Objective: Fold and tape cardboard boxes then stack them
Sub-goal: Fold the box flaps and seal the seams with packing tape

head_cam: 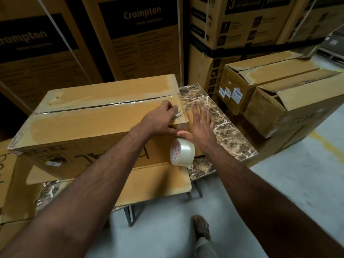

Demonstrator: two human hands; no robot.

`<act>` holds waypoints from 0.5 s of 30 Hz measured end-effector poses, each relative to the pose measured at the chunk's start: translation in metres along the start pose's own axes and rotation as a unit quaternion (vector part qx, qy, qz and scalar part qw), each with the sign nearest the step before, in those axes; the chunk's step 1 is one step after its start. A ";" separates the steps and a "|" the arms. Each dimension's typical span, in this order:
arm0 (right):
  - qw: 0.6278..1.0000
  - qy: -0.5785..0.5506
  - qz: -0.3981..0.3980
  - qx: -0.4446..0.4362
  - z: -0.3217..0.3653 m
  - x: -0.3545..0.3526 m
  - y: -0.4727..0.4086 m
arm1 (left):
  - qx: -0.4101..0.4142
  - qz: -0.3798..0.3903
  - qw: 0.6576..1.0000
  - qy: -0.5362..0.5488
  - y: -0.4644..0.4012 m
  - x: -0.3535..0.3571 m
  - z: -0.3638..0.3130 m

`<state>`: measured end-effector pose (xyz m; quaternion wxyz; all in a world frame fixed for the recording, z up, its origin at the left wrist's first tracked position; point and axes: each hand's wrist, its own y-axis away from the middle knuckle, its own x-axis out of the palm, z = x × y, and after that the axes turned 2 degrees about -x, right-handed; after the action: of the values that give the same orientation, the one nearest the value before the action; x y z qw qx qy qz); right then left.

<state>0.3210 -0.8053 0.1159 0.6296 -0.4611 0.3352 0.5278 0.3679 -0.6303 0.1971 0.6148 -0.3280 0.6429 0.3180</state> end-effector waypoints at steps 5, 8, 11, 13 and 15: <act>0.999 0.035 0.030 0.005 0.001 -0.002 0.001 | -0.016 -0.009 0.999 -0.031 0.004 0.006 -0.006; 0.998 0.048 0.030 0.025 0.005 -0.002 0.004 | -0.046 -0.018 0.998 -0.033 0.006 0.011 -0.010; 0.998 0.053 0.016 0.001 0.010 -0.011 -0.001 | -0.073 -0.073 0.994 -0.037 0.009 0.013 -0.013; 0.997 0.055 0.005 -0.054 0.009 -0.015 0.004 | -0.070 -0.077 0.994 -0.038 0.009 0.013 -0.016; 0.997 0.051 -0.014 -0.065 0.005 -0.015 0.012 | -0.063 -0.077 0.994 -0.041 0.008 0.015 -0.019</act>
<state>0.3059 -0.8057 0.1285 0.5878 -0.5315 0.3257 0.5157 0.3496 -0.6415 0.1827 0.6416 -0.4012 0.5687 0.3224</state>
